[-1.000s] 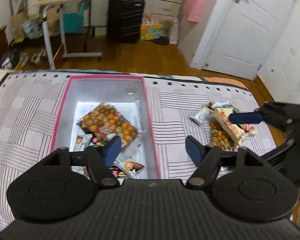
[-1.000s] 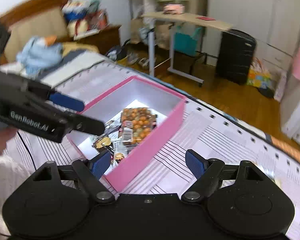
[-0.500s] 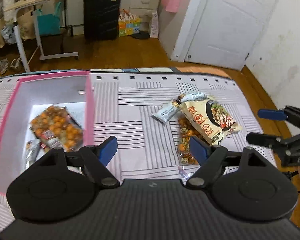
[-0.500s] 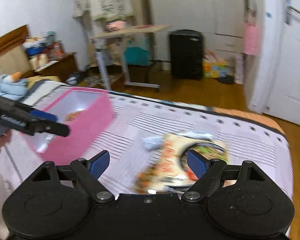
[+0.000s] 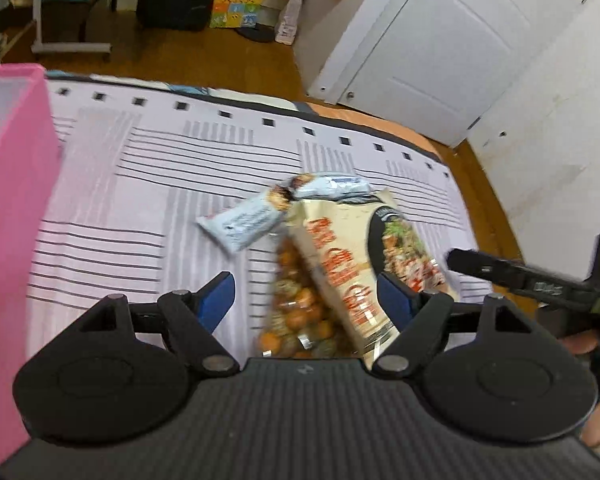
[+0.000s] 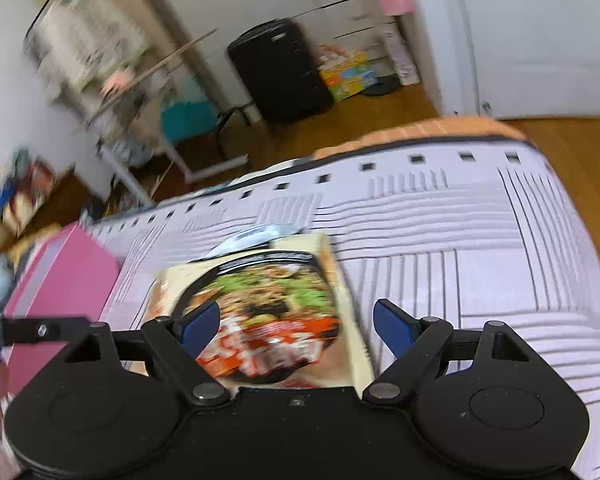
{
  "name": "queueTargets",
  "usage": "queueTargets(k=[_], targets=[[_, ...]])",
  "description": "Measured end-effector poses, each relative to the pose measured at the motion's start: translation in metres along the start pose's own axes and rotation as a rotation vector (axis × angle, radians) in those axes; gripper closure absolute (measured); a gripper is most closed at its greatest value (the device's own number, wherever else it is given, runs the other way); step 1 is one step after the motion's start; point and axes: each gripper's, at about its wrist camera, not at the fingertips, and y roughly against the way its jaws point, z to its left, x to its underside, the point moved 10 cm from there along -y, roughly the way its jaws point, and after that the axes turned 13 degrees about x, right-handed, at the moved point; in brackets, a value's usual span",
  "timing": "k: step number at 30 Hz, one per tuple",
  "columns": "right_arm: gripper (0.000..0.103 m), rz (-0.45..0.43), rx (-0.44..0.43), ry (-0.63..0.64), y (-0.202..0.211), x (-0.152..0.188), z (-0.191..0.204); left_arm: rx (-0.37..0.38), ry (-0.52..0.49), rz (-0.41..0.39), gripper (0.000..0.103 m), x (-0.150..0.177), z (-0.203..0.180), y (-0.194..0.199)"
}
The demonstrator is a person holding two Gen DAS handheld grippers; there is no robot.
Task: Organize snacks
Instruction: 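Move both grippers to the large spicy noodle pack on the bed, then grasp the noodle pack edge with the right gripper while the left grips it too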
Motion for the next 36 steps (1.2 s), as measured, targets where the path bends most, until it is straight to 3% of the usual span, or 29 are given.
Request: queueTargets(k=[4, 9, 14, 16, 19, 23, 27, 36], targets=[[0.016, 0.025, -0.05, -0.088, -0.024, 0.013, -0.009, 0.002, 0.044, 0.028, 0.029, 0.008, 0.002, -0.026], [0.015, 0.071, -0.117, -0.104, -0.038, 0.012, -0.01, 0.036, 0.072, 0.052, 0.044, 0.022, 0.004, -0.046], [0.018, 0.149, -0.2, -0.057, -0.045, 0.014, -0.004, 0.103, 0.082, 0.04, 0.072, 0.026, -0.003, -0.05], [0.018, 0.214, -0.27, -0.018, -0.047, 0.02, 0.005, 0.109, 0.071, 0.035, 0.074, 0.026, -0.007, -0.053], [0.021, 0.203, -0.222, 0.107, -0.044, 0.028, 0.021, 0.094, 0.057, 0.024, 0.075, 0.025, -0.009, -0.053], [0.038, 0.196, -0.155, 0.105, -0.034, 0.029, 0.028, 0.079, 0.036, 0.014, 0.076, 0.024, -0.012, -0.05], [0.04, 0.199, -0.104, 0.133, -0.022, 0.039, 0.037, 0.122, 0.007, 0.048, 0.076, 0.027, -0.025, -0.045], [0.047, 0.17, -0.004, 0.153, 0.021, 0.062, 0.054, 0.077, -0.055, 0.099, 0.076, 0.049, -0.034, -0.02]])
